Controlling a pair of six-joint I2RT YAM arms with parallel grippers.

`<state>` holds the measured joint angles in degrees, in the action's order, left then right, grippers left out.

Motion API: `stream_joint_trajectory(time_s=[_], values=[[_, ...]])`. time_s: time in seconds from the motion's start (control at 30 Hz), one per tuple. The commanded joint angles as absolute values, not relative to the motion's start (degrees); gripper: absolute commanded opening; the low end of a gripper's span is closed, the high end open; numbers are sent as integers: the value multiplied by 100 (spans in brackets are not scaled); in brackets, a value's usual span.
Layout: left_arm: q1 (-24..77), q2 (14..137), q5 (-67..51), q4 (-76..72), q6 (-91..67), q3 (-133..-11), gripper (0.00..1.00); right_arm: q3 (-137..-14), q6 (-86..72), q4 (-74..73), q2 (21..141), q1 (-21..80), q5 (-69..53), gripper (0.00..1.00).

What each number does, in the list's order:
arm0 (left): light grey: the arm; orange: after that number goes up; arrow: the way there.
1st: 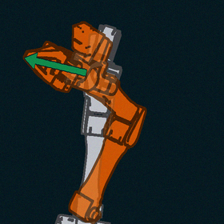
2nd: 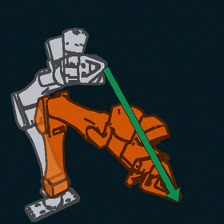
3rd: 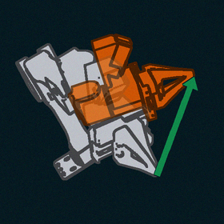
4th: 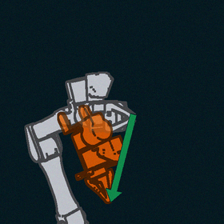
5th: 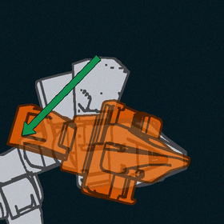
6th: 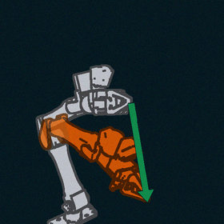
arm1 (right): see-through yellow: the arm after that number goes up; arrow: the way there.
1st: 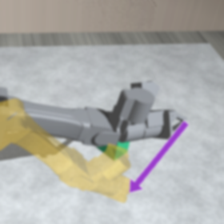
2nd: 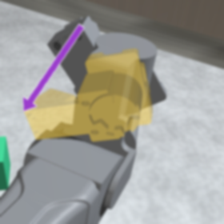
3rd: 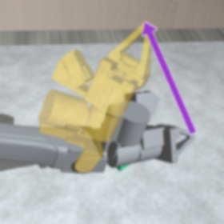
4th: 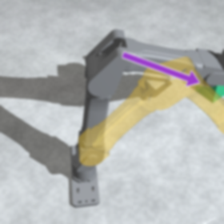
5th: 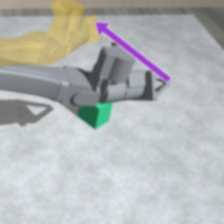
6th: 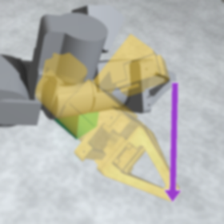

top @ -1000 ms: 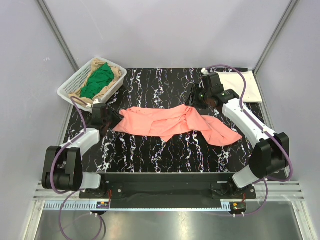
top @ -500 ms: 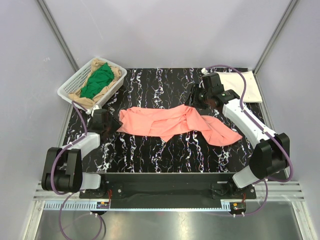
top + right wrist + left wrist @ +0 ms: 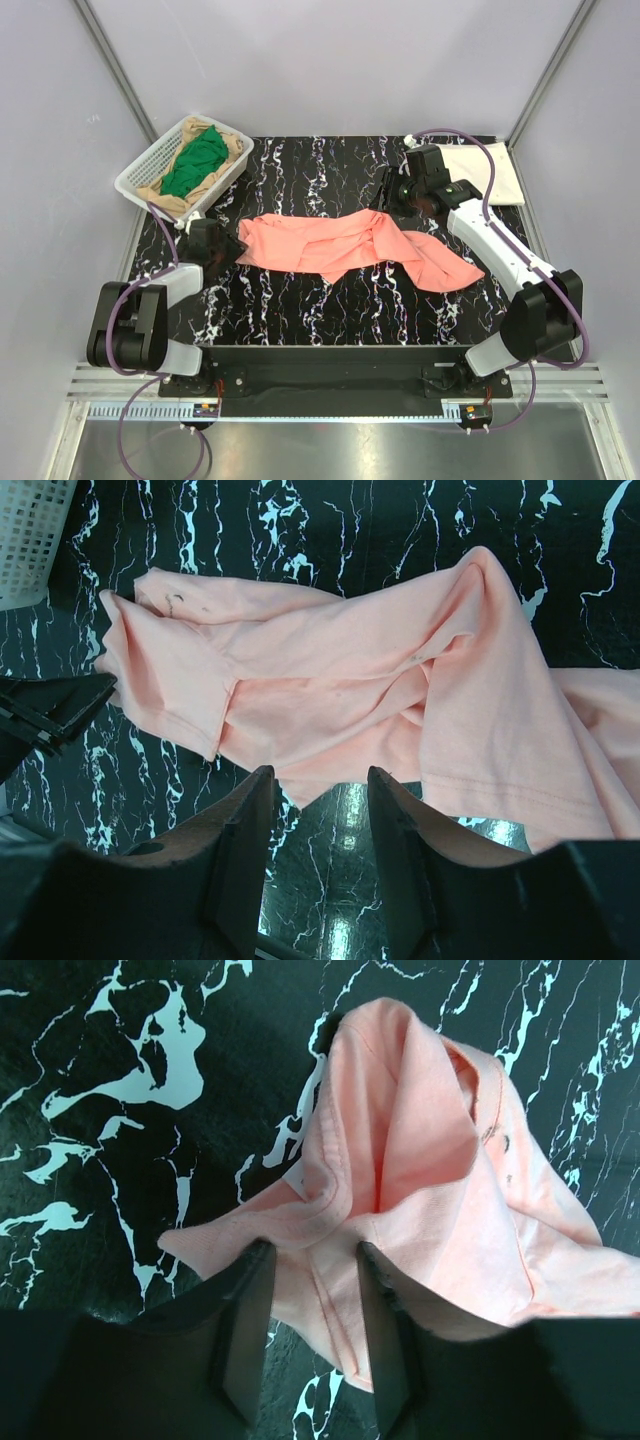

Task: Fold and stack the t-shirts
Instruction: Flatten the tshirt out

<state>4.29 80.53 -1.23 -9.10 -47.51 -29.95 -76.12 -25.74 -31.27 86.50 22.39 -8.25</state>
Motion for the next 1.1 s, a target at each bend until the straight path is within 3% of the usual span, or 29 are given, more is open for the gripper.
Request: stream_joint_trajectory(time_s=[0.0, 0.23, 0.67, 1.07], values=[[448, 8068, 35, -1415, -4764, -3155, 40, -7567, -2549, -2988, 8481, 2268, -853, 50], [439, 8095, 35, -1406, -4755, -3225, 33, -7585, -2549, -2971, 8604, 2268, -879, 50], [553, 8121, -220, -1916, -5018, -3041, 38, -7585, -2522, -2909, 8719, 2268, -888, 50], [571, 8236, -229, -1732, -5071, -3147, 35, -7576, -2505, -2892, 8736, 2268, -888, 50]])
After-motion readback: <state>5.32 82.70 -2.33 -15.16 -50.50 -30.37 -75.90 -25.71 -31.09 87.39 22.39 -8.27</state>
